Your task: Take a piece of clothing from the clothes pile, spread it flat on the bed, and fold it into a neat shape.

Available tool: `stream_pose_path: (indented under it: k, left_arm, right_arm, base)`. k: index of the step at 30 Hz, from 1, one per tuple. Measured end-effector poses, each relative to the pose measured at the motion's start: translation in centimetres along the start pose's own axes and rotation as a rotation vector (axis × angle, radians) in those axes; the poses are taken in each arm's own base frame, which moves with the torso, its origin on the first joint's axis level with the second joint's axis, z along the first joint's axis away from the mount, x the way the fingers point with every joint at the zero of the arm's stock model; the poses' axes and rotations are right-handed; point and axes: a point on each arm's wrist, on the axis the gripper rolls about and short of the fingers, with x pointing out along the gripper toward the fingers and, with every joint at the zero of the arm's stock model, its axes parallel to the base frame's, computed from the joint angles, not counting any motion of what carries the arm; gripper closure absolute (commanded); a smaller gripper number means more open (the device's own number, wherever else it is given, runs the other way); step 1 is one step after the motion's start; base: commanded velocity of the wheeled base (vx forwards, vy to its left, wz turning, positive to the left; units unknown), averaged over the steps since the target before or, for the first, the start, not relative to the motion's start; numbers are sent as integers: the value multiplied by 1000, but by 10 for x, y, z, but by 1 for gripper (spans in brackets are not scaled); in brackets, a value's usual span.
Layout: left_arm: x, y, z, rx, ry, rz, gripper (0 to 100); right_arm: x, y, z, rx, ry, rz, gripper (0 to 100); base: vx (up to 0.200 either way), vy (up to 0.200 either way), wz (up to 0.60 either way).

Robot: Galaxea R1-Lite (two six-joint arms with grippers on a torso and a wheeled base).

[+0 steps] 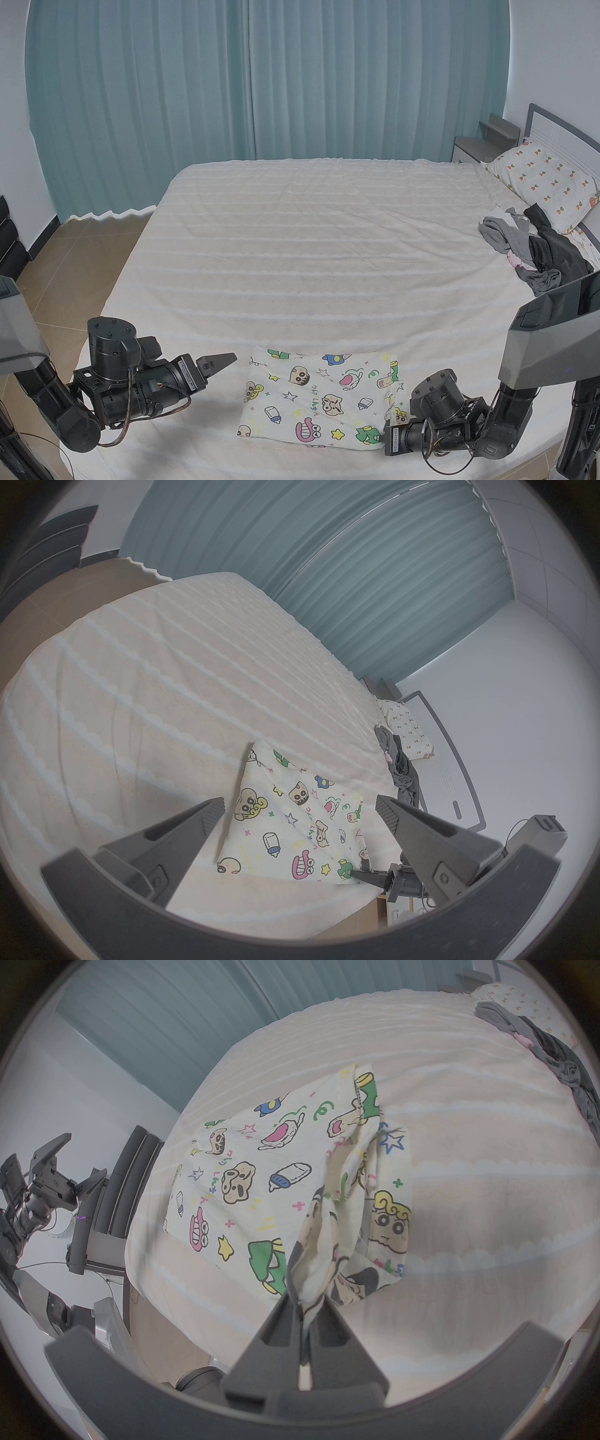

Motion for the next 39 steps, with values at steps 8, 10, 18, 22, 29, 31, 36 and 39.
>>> stream_pose_path:
  k: [8,10,18,22,29,31,36,39]
  left_arm:
    - [0,0,-1,1,5,0,0]
    - [0,0,-1,1,6,0,0]
    - [1,0,-2,1,8,3,0]
    - [1,1,-2,1,9,4,0]
    - [3,2,-3,1,17,10,0]
    - [3,2,-3,0,18,12,0]
    - [5,4,-4,5,24,20,0]
    - [7,6,-6,7,33,32,0]
  right_arm:
    - [-1,-2,5,14,-39,15,100]
    - [-1,-4,4,17,-34,8,100]
    - [-3,-11,3,32,-40,-3,100]
    - [-4,-13,0,32,-26,-13,100]
    - [-4,-15,-3,32,-12,-23,0]
    - [-4,-15,-3,33,-12,-23,0]
    - [-4,-16,-4,34,-12,-23,0]
    - [-5,-17,-2,40,-22,-24,0]
  base:
    - [0,0,0]
    - [0,0,0]
    - [0,0,0]
    - [0,0,0]
    - [0,0,0]
    - [0,0,0]
    - [0,0,0]
    - [0,0,0]
